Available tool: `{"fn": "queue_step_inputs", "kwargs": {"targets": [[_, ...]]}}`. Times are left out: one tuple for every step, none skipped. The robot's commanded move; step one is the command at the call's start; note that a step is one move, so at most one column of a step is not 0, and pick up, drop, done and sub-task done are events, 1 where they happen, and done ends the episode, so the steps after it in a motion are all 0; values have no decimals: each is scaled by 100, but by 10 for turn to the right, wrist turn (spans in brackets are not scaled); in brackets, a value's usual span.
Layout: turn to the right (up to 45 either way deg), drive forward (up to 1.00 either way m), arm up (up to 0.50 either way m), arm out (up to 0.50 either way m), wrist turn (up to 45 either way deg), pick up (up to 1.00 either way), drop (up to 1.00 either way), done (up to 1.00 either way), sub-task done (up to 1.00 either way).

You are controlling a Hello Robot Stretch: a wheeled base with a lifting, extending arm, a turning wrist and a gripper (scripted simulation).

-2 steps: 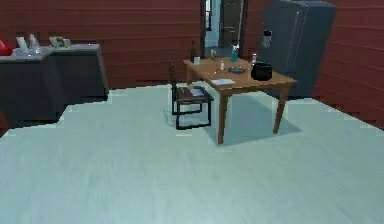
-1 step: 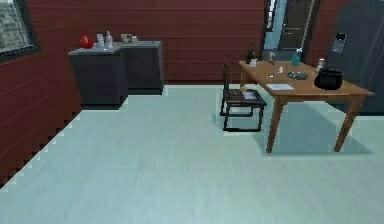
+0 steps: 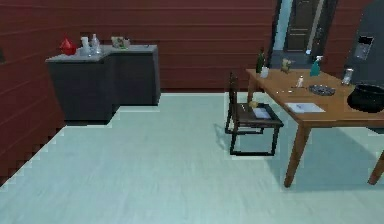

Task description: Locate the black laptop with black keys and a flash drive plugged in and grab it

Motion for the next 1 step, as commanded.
{"fn": "queue_step_inputs", "kwargs": {"targets": [[-60, 0, 0, 0, 0, 0, 0, 0, 0]]}}
